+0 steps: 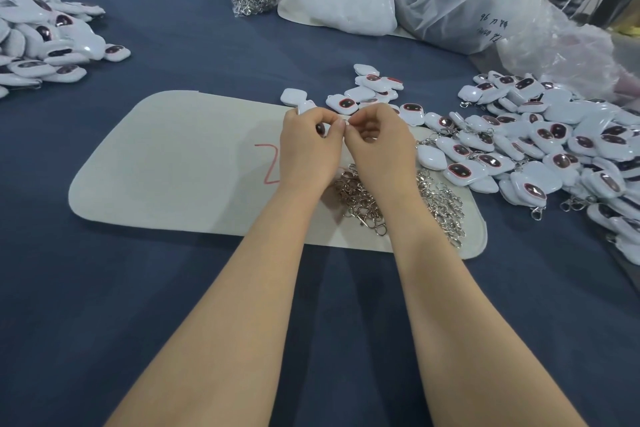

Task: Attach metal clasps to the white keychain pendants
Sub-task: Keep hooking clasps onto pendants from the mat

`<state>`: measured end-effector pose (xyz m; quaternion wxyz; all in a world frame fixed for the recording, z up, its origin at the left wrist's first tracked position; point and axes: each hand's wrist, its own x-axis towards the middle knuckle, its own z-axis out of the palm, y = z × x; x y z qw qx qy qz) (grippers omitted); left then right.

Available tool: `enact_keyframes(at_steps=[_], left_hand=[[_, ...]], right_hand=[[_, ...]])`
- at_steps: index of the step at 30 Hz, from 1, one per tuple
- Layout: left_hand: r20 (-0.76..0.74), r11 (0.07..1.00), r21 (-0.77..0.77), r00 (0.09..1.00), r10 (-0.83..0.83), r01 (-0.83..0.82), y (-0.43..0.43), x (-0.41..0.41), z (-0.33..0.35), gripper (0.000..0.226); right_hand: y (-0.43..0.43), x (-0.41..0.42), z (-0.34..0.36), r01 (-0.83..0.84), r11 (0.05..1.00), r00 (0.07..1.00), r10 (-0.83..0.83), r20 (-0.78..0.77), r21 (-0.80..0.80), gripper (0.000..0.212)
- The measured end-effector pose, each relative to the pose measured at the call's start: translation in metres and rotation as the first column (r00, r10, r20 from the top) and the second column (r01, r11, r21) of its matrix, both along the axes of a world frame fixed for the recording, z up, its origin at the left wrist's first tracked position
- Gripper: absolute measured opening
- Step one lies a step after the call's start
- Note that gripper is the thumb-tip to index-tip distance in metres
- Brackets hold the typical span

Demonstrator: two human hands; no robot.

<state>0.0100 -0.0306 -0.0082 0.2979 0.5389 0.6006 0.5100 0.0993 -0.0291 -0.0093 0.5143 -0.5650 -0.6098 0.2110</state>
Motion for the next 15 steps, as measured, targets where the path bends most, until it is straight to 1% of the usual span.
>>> enact_keyframes(at_steps=[6,11,15], left_hand=[[-0.007,1.000,0.012,1.000,-0.008,0.009,-0.0003,0.0008,-0.0008,0.012],[-0.046,0.999,0.034,0.999,0.005,-0.003,-0.0006,-0.0005,-0.0016,0.007],[-0.075,1.000,0.031,0.997,0.004,-0.002,0.0000,0.0002,-0.0022,0.008]], right_hand=[[-0.0009,-0.0002,0.0007,0.008,1.000,1.000,-0.008,-0.013,0.019,0.013],[-0.0009,-0.0003,0.0009,0.006,1.000,1.000,-0.006,0.007,0.029,0.014],[0.0000,-0.0008,0.0013,0.016,0.999,1.000,-0.017,0.006,0.034,0.013]])
